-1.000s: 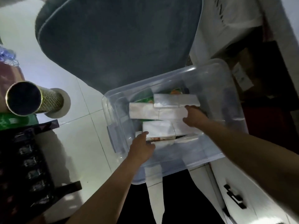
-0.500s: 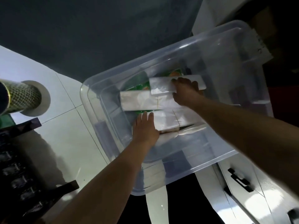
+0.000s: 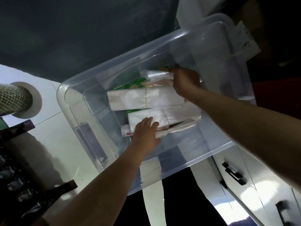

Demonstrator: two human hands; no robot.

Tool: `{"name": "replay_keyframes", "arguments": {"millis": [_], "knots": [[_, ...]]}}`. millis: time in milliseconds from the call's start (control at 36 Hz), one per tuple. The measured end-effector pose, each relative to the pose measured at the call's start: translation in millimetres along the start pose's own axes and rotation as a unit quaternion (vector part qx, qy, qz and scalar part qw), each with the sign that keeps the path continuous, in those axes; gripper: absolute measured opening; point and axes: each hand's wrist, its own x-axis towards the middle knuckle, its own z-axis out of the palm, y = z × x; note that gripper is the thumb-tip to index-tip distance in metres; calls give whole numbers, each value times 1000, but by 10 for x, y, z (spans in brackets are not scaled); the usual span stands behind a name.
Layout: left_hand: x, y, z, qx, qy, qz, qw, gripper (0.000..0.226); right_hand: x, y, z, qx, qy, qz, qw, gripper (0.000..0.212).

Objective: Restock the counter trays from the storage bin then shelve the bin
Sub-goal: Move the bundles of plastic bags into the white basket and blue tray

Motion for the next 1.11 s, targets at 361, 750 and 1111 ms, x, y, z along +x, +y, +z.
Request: {"name": "replay_keyframes", "arguments": {"millis": [361,750,1111], "knots": [[723,-256,-692,34,130,-126,983,75,-1029,413,-419,409,212,105,881,15],[951,-349,-1107,12,-64,-91,994,52,-1504,409,-606,671,107,253,689,25],[-314,179,-1719,-125,54,-103,985,39,-2232,316,-1136,688,85,305,653,16]]}}
